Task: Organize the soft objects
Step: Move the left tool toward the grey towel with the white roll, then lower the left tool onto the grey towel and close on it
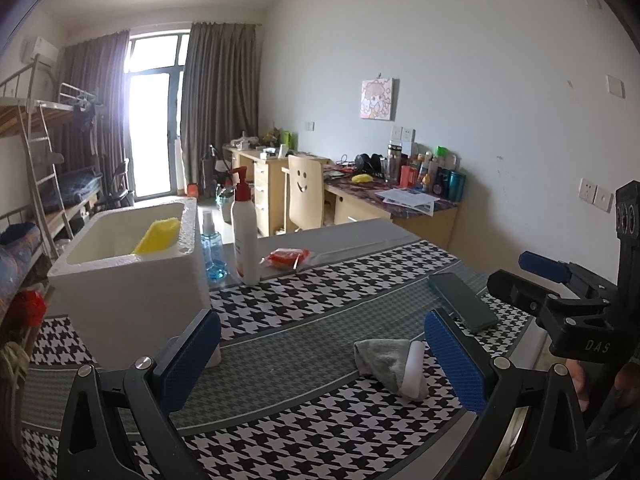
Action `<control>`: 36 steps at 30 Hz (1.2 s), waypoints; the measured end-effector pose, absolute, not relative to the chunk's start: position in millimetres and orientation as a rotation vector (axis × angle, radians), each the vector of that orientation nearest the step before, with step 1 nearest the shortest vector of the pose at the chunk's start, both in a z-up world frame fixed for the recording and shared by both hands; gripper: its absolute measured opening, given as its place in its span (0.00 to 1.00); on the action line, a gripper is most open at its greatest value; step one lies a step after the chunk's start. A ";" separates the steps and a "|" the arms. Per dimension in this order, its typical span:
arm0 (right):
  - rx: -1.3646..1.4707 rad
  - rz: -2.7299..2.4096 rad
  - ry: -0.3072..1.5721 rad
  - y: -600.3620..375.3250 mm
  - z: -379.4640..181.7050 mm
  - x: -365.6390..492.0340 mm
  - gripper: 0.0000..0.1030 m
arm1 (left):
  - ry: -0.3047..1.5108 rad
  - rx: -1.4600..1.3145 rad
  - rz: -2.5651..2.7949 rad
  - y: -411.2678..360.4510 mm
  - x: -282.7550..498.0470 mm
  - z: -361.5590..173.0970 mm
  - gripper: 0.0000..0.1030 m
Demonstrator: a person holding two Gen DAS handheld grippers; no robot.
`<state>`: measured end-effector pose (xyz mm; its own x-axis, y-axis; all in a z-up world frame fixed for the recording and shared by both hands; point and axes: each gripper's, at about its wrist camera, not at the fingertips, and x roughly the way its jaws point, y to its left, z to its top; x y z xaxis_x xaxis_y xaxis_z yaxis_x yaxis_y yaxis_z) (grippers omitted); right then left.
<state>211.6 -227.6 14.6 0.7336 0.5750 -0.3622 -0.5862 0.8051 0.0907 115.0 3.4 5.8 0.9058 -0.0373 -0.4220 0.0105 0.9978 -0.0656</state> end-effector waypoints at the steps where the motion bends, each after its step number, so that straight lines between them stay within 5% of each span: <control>1: -0.029 0.638 0.391 -228.1 13.5 212.7 0.95 | 0.442 -0.062 -0.027 2.8 116.8 4.8 0.99; 36: 0.002 0.607 0.519 -240.5 -27.0 247.8 0.95 | 0.619 -0.053 -0.077 -19.3 182.4 -39.5 0.99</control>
<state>247.8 -240.5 -27.0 0.6977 0.5447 -0.4653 -0.5439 0.8255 0.1508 182.4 -19.3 -39.5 0.8116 -0.0878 -0.5776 0.0560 0.9958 -0.0726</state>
